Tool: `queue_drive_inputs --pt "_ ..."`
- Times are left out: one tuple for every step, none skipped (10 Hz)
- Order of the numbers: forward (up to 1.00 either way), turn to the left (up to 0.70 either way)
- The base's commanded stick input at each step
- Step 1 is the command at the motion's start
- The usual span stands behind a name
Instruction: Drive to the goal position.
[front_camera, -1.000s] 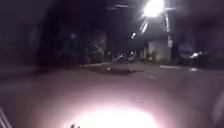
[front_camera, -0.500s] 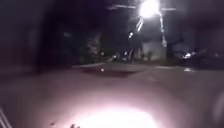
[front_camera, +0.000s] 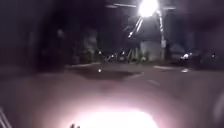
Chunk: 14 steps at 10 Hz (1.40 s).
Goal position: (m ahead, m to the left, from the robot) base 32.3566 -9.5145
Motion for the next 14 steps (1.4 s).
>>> queue_drive_inputs --pt "1.00 0.00" --pt "1.00 0.00" --pt "1.00 0.00" --pt "1.00 0.00" --pt "1.00 0.00" --pt "1.00 0.00" --pt "1.00 0.00" --pt "1.00 0.00" --pt "1.00 0.00" --pt "1.00 0.00" --pt "1.00 0.00" --pt "1.00 0.00" --pt "1.00 0.00" --pt "1.00 0.00"
